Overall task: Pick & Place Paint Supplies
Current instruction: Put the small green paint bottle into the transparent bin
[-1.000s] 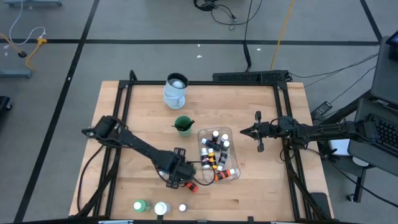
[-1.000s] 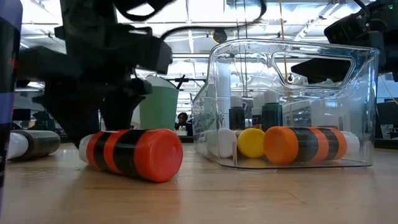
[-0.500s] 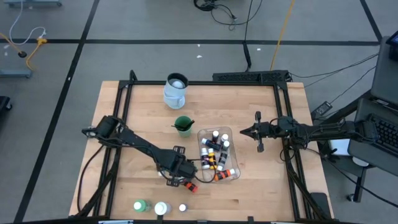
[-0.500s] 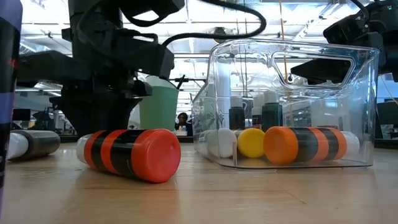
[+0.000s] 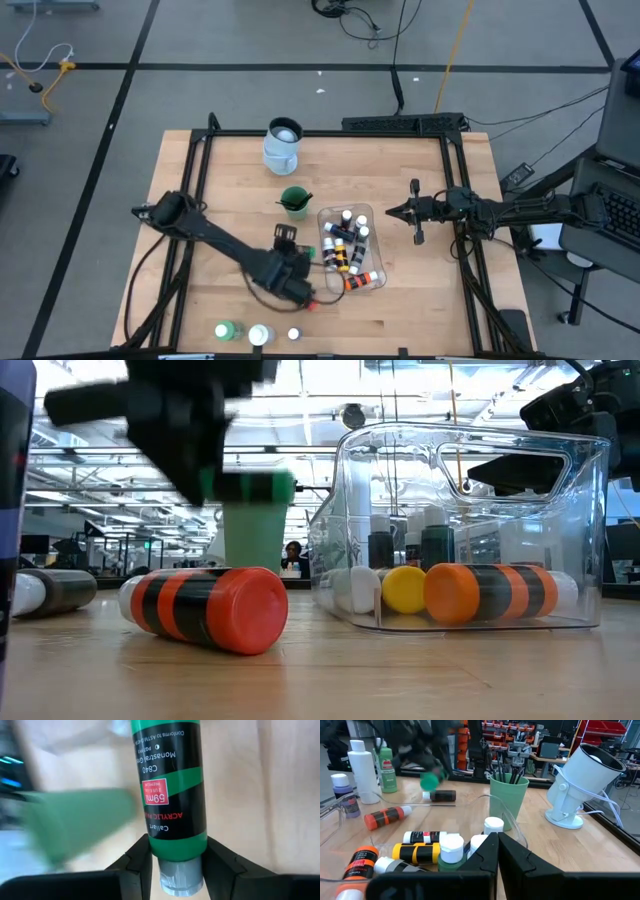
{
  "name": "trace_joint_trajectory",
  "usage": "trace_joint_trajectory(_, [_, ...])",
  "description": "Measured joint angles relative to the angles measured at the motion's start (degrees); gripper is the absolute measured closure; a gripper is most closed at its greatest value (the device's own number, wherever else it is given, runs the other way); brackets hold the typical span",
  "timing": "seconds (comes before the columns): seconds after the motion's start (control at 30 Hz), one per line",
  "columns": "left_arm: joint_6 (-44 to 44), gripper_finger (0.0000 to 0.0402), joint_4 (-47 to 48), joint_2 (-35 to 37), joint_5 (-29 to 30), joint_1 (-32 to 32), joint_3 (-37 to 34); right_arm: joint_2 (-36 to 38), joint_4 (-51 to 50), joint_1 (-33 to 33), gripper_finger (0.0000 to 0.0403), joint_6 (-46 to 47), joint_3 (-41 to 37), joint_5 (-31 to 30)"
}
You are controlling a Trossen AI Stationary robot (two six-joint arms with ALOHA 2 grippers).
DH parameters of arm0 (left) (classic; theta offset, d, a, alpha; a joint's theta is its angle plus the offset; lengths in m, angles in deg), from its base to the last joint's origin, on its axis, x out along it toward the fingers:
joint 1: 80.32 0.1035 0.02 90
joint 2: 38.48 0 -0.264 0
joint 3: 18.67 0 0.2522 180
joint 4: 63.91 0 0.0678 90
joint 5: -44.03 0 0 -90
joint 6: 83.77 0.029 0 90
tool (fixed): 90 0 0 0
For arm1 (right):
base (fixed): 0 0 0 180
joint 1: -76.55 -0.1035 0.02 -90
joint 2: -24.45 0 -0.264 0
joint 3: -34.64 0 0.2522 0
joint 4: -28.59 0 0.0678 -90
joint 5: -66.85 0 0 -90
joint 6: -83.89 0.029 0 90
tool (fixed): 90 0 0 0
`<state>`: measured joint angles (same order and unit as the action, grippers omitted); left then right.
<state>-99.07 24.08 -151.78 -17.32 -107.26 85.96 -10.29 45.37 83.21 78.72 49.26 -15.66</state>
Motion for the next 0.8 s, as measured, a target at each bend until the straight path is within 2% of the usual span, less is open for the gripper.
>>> trace_joint_trajectory(0.17, [3.9, 0.0279, 4.8, 0.1, 18.6, -3.8, 6.0, 0.0, 0.1, 0.0, 0.0399, 1.4, 0.0, 0.2])
trace_joint_trajectory(0.33, [16.3, 0.0279, 4.6, 0.2, 42.3, -5.5, 6.7, 0.0, 1.9, -0.1, 0.0399, 4.3, 0.0, 1.9])
trace_joint_trajectory(0.5, [30.1, 0.0279, -0.9, 0.2, 58.2, -3.0, 6.7, 0.0, 3.5, 0.0, 0.0398, 7.1, 2.3, 2.6])
trace_joint_trajectory(0.57, [37.3, 0.0279, -4.6, 0.2, 61.5, -1.8, 6.8, -0.7, 2.5, -0.2, 0.0393, 7.3, 4.0, 6.7])
trace_joint_trajectory(0.67, [49.1, 0.0279, -10.5, 0.0, 61.4, 0.2, 6.7, -2.2, 2.4, -2.0, 0.0363, 6.2, 8.2, 10.8])
trace_joint_trajectory(0.73, [54.3, 0.0279, -14.0, 0.0, 61.4, 1.3, 6.7, -3.4, 3.2, -4.1, 0.0332, 4.0, 10.5, 9.4])
trace_joint_trajectory(0.8, [57.0, 0.0279, -16.7, 0.0, 61.5, 2.1, 6.7, -4.9, 2.1, -6.0, 0.0301, 2.7, 11.8, 5.5])
